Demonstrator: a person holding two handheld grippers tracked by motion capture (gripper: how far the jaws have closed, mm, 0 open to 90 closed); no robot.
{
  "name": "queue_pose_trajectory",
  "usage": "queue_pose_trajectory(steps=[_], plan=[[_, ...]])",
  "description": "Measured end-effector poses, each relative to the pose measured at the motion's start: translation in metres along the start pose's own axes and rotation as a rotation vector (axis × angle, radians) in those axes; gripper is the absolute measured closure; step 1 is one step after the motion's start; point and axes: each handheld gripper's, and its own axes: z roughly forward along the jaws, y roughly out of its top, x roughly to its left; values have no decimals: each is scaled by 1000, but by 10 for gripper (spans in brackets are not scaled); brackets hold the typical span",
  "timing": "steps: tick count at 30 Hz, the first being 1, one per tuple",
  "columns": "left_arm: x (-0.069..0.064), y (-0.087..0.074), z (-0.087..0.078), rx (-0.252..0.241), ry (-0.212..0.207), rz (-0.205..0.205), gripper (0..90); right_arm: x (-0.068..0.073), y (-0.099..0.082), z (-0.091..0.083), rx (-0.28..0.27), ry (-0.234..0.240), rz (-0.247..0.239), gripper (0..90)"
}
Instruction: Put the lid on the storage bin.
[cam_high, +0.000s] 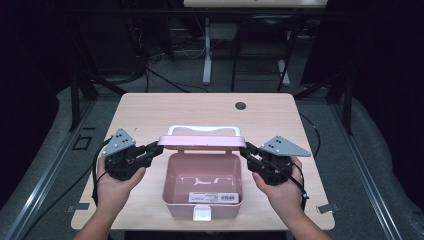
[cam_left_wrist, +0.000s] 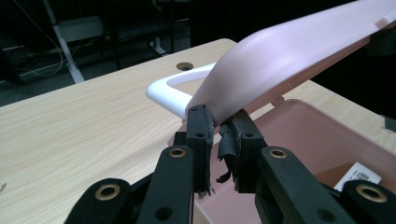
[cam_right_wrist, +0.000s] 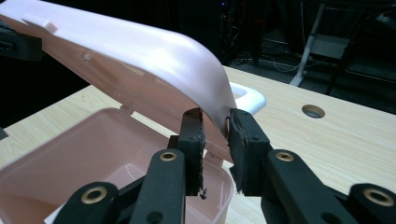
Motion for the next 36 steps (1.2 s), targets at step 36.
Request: queue_pose_trajectory(steps=[36], plan=[[-12, -11, -23, 2, -45, 22, 784, -1, -25, -21, 11, 37, 19, 715]])
